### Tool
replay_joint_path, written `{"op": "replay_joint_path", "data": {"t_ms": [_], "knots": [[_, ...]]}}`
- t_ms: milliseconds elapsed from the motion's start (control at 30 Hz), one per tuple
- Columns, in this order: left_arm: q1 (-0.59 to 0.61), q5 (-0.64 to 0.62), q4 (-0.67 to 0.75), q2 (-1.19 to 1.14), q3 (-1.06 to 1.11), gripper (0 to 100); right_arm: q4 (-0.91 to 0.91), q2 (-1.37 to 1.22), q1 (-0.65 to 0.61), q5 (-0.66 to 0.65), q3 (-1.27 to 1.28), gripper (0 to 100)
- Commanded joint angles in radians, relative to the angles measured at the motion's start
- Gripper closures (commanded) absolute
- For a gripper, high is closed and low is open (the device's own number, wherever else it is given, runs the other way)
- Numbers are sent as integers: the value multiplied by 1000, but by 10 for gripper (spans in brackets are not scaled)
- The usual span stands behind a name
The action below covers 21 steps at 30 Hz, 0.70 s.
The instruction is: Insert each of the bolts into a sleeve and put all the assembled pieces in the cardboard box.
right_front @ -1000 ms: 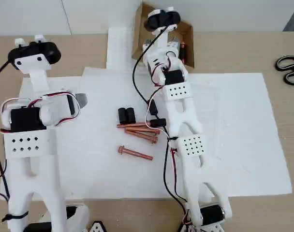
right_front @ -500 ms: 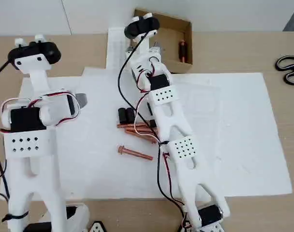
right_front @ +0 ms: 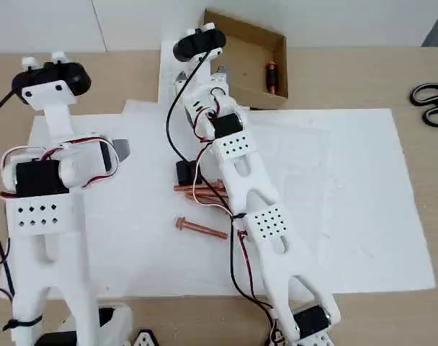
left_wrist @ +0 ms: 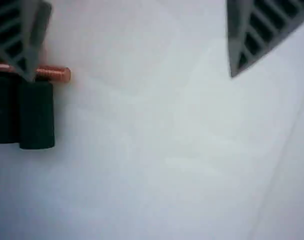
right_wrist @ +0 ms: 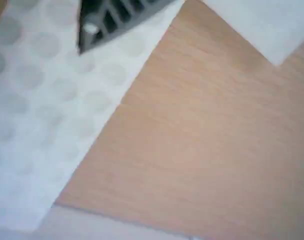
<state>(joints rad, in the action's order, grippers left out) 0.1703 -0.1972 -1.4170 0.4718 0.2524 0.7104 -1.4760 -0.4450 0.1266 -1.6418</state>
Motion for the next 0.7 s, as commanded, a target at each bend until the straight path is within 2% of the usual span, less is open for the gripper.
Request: {"op": "replay_joint_path", "data": {"t_ms": [0, 67, 200, 233, 300, 433, 667], "knots": [[-3, 11, 5, 23, -5, 761, -18, 10, -8, 5, -15, 680], [-3, 11, 5, 23, -5, 761, -18, 8, -7, 5, -12, 751], [-3, 11, 5, 23, -5, 761, -28, -5, 2, 6, -18, 979], [-3, 11, 5, 23, -5, 761, -50, -15, 7, 6, -18, 998], [-3, 11, 5, 23, -5, 761, -97, -38, 18, 6, -17, 964], [-3, 11, 5, 23, -5, 761, -124, -62, 18, 5, -18, 996], [-3, 11, 5, 23, -5, 761, -124, -61, -10, 3, -26, 995]]}}
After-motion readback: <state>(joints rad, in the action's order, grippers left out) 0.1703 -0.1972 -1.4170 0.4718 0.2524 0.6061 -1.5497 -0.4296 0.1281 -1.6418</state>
